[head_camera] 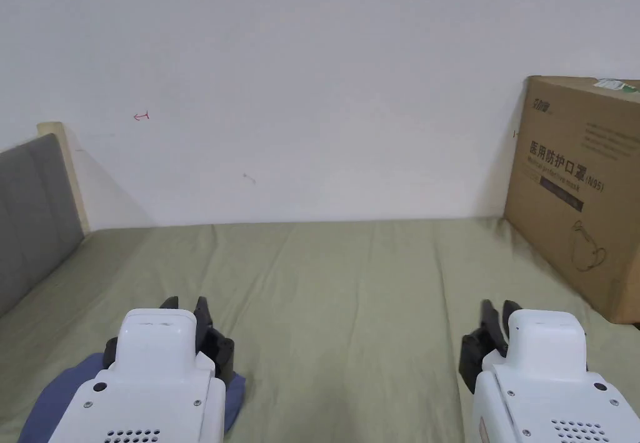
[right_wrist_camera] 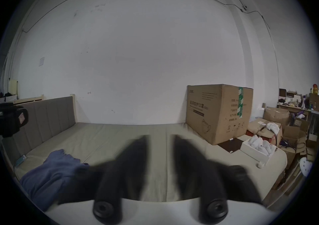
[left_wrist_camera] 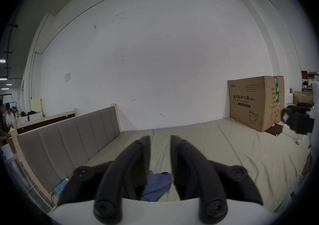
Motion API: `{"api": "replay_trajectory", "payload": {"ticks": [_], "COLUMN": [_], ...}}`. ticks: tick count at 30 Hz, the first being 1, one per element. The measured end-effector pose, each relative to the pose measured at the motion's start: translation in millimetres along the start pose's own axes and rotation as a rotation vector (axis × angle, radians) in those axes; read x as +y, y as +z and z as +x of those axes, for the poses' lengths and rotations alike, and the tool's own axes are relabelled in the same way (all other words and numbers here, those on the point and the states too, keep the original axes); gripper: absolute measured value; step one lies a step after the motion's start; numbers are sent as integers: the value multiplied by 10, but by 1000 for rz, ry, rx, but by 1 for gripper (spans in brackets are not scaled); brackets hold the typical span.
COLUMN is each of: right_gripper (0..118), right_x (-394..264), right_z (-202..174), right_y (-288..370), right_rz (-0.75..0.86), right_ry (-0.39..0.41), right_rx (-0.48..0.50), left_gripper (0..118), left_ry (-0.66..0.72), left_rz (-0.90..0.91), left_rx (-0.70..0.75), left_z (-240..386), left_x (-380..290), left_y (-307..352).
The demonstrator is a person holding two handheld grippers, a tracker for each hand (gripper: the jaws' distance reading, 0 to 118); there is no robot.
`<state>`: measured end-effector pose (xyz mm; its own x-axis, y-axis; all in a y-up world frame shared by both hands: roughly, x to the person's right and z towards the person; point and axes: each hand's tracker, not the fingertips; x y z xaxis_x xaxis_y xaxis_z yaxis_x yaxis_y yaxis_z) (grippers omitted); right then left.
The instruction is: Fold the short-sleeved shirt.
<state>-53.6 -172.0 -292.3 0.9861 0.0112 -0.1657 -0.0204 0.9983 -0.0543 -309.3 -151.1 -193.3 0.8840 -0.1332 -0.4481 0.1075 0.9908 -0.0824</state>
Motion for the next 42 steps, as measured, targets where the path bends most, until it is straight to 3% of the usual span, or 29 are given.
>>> {"api": "replay_trajectory", "payload": {"ticks": [1,2,7,17,24,32,37,42], "right_gripper": [14,4,0,0,0,0,0,0], "right_x": [5,18,6,49,78,90,24,-29], "right_z": [26,38,35,32,-388,-1324,-1855,-2051], "right_y": [-22,-42,-73,-83,-92,78,237,331], "right_rz": [-11,-41,-41,-45,-48,-80,-98,-126], "right_ry": [-32,-41,7,-11,14,21,75,86], "right_rx": [17,34,38,69,249,564,735,798], "left_gripper": [8,0,0,0,0,0,0,0], "left_ry": [-4,10,58,87,117,119,125,122], "left_rz": [-12,-2,-40,-62,-65,-102,-124,-153], "left_rx": [10,-19,-49,-37,76,320,458,514], "left_z": [-3,-31,-59,-145,-548,-1278,-1607,-1794], "left_x": [2,-15,-24,1,31,-17,-33,-95], "left_y": [-12,-8,-40,-37,138,683,1049,1142]}}
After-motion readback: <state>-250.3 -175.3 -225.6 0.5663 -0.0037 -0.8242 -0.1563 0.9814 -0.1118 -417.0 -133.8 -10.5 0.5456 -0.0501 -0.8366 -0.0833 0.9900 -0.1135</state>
